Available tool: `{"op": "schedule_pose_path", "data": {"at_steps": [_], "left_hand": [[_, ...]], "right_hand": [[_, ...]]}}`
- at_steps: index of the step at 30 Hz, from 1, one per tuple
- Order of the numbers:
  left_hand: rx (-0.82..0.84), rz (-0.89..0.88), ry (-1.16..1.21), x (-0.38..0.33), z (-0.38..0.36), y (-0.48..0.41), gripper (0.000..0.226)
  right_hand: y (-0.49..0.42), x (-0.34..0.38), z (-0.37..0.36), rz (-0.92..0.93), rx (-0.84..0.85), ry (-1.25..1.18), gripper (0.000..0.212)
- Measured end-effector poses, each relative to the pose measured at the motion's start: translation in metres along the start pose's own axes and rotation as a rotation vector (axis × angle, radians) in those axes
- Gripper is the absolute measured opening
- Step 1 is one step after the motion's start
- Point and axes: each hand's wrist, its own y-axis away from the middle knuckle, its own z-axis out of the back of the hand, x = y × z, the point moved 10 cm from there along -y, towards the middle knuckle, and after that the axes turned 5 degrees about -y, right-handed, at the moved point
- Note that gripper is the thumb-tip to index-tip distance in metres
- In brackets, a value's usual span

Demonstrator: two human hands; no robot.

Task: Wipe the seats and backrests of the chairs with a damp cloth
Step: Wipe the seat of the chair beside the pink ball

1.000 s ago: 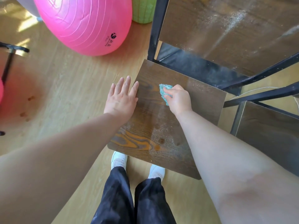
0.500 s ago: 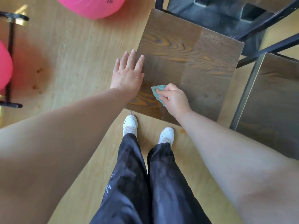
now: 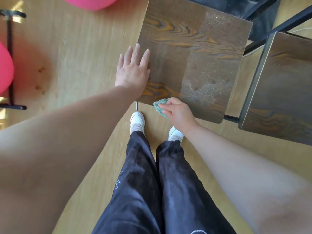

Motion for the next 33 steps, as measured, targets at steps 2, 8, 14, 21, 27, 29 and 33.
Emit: {"op": "schedule_pose_path", "data": {"at_steps": [2, 8, 14, 21, 27, 29, 33], "left_hand": [[0.01, -0.008, -0.006, -0.005, -0.001, 0.0, 0.059], [-0.016, -0.03, 0.006, -0.031, 0.014, -0.027, 0.06], [-0.051, -0.064, -0.022, -0.046, 0.033, -0.073, 0.059], [-0.025, -0.077, -0.038, -0.055, 0.035, -0.127, 0.058], [-0.012, -0.086, -0.029, -0.049, 0.037, -0.15, 0.059], [-0.006, -0.085, -0.034, -0.046, 0.037, -0.153, 0.058], [0.012, -0.075, -0.023, -0.044, 0.032, -0.153, 0.058]], "right_hand": [[-0.005, -0.003, 0.028, -0.029, -0.095, -0.039, 0.026], [-0.063, -0.022, 0.145, -0.047, -0.361, 0.001, 0.024], [-0.137, -0.057, 0.237, -0.23, -0.503, -0.015, 0.025], [-0.172, -0.124, 0.279, -0.577, -0.718, -0.068, 0.027], [-0.187, -0.116, 0.264, -0.446, -0.634, 0.114, 0.03], [-0.19, -0.113, 0.262, -0.378, -0.582, 0.147, 0.031], [-0.194, -0.11, 0.26, -0.331, -0.534, 0.121, 0.031]]}}
